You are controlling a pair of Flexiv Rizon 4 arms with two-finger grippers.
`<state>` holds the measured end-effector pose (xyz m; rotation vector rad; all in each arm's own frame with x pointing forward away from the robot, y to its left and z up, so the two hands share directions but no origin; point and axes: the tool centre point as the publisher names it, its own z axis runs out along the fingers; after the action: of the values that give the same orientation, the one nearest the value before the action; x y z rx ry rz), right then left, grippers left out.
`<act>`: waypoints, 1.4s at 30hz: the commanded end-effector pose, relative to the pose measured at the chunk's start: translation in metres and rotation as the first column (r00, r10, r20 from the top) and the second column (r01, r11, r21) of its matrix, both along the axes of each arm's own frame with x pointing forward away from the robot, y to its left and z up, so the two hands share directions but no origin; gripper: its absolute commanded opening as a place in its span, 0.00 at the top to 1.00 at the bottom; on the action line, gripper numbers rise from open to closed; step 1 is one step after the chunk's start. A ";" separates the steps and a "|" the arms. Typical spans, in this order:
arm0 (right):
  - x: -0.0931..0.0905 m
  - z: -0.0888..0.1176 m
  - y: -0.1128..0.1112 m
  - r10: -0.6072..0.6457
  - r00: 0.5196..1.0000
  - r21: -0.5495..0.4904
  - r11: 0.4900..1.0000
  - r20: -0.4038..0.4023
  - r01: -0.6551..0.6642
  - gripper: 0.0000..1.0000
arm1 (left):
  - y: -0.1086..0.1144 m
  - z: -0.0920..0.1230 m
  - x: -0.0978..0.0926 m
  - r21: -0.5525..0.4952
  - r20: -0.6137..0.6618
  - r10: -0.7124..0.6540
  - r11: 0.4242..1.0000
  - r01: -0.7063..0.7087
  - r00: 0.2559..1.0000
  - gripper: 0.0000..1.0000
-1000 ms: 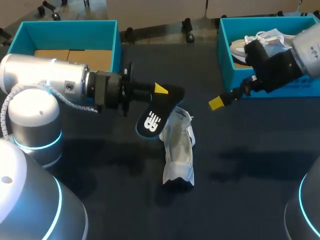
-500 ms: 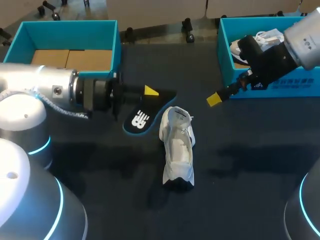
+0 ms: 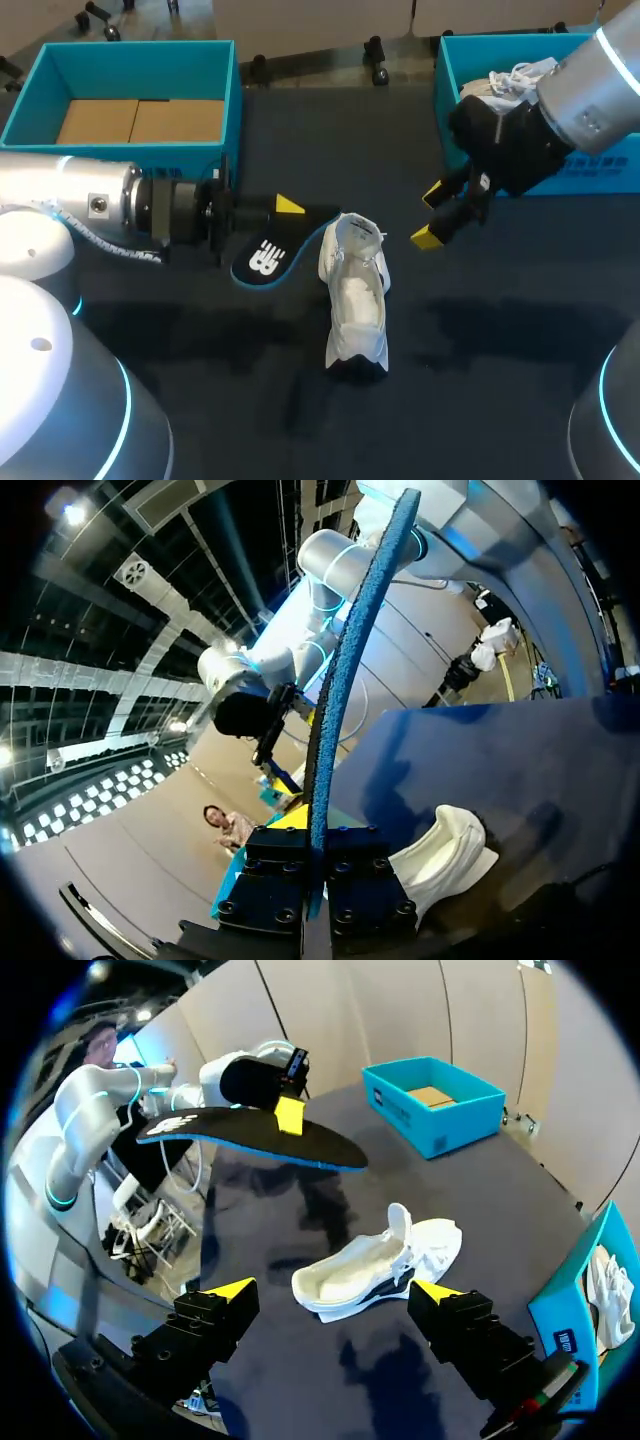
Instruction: Take the shoe out of the shoebox, open the shoe tongue, remove and reinsert the insole, then place the shoe into the shoebox
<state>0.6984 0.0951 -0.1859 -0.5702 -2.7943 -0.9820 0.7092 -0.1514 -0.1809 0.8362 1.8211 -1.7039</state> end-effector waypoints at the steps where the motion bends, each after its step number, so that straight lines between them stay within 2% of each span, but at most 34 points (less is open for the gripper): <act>1: 0.006 0.002 0.004 0.006 1.000 -0.019 1.000 -0.012 -0.006 0.00 | -0.002 -0.005 -0.005 -0.003 -0.013 0.007 1.000 -0.007 1.000 1.00; 8: 0.006 0.002 0.004 0.006 1.000 -0.019 1.000 -0.012 -0.006 0.00 | -0.009 -0.016 -0.009 -0.010 -0.065 0.007 1.000 -0.008 0.998 1.00; 10: 0.005 -0.008 0.002 0.026 0.998 -0.102 0.995 0.050 -0.020 0.00 | -0.011 -0.018 -0.010 -0.005 -0.075 0.009 1.000 -0.010 0.997 1.00; 12: 0.003 -0.013 0.002 0.068 0.993 -0.126 0.991 0.099 -0.055 0.00 | -0.012 -0.020 -0.011 -0.008 -0.091 0.016 1.000 -0.017 0.996 1.00; 13: 0.001 -0.016 0.000 0.066 0.990 -0.174 0.984 0.126 -0.043 0.00 | -0.013 -0.021 -0.011 -0.011 -0.095 0.018 1.000 -0.019 0.995 1.00; 14: 0.000 -0.018 0.000 0.092 0.989 -0.192 0.979 0.118 -0.068 0.00 | -0.013 -0.022 -0.012 -0.012 -0.097 0.018 1.000 -0.020 0.995 1.00; 20: -0.006 -0.031 -0.002 0.161 0.970 -0.287 0.952 0.184 -0.104 0.00 | -0.016 -0.027 -0.011 -0.015 -0.121 0.032 0.999 -0.034 0.992 1.00; 30: -0.004 -0.060 0.001 0.222 0.948 -0.269 0.950 0.228 -0.158 0.00 | -0.026 -0.033 -0.017 -0.019 -0.145 0.026 0.999 -0.030 0.989 1.00; 42: -0.009 -0.089 0.009 0.271 0.937 -0.243 0.946 0.222 -0.216 0.00 | -0.025 -0.044 -0.020 -0.018 -0.184 0.036 0.999 -0.040 0.982 1.00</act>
<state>0.6880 0.1015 -0.2638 -0.1096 -3.1251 -0.7419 0.6897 -0.1751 -0.2217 0.6496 1.9231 -1.8241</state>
